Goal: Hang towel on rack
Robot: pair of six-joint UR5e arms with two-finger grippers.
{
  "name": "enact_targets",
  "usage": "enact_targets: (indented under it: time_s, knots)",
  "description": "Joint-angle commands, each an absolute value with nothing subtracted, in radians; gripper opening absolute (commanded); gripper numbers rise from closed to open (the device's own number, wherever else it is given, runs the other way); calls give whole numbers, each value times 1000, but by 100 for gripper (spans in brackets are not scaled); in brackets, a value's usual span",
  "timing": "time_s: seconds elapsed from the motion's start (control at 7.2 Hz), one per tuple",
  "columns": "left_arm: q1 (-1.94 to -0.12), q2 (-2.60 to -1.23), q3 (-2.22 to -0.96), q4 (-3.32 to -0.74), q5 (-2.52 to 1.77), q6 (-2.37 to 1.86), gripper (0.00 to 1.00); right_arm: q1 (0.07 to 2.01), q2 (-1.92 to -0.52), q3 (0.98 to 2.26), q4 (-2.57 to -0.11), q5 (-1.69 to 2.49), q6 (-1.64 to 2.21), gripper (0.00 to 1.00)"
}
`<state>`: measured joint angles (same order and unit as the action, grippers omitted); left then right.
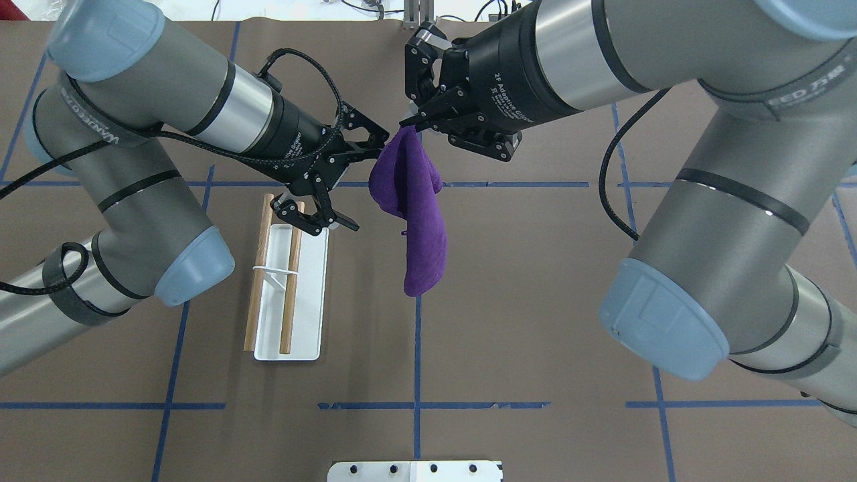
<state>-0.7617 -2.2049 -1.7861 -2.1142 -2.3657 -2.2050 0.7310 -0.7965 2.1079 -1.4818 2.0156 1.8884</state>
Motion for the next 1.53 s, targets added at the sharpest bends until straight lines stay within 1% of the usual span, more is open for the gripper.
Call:
enact_targets:
  time_s: [0.0, 0.14, 0.42, 0.56, 0.83, 0.97, 1.11, 1.25, 1.39]
  knots:
    - [-761, -2209, -1782, -2141, -2365, -2206, 85, 727, -795, 2118, -1482, 2016, 1890, 0]
    - [-761, -2209, -1775, -2148, -2364, -2207, 74, 727, -792, 2123, -1482, 2016, 1890, 0]
    - [-761, -2209, -1776, -2149, -2364, -2204, 8, 727, -793, 2135, -1482, 2017, 1888, 0]
    - [-762, -2206, -1784, -2151, -2364, -2197, 0, 727, -795, 2138, -1482, 2017, 1888, 0]
    - [-764, -2203, -1792, -2186, -2361, -2192, 0, 719, -805, 2138, -1482, 2019, 1885, 0]
    - [-765, -2200, -1807, -2186, -2338, -2189, 0, 707, -819, 2137, -1482, 2017, 1885, 99]
    - [-767, -2194, -1806, -2190, -2310, -2159, 0, 707, -868, 2140, -1451, 2017, 1870, 100]
    - [-770, -2180, -1805, -2191, -2295, -2126, 0, 707, -952, 2140, -1351, 2017, 1841, 100]
    - [-770, -2136, -1815, -2203, -2293, -2099, 0, 715, -1003, 2138, -1297, 2019, 1833, 100]
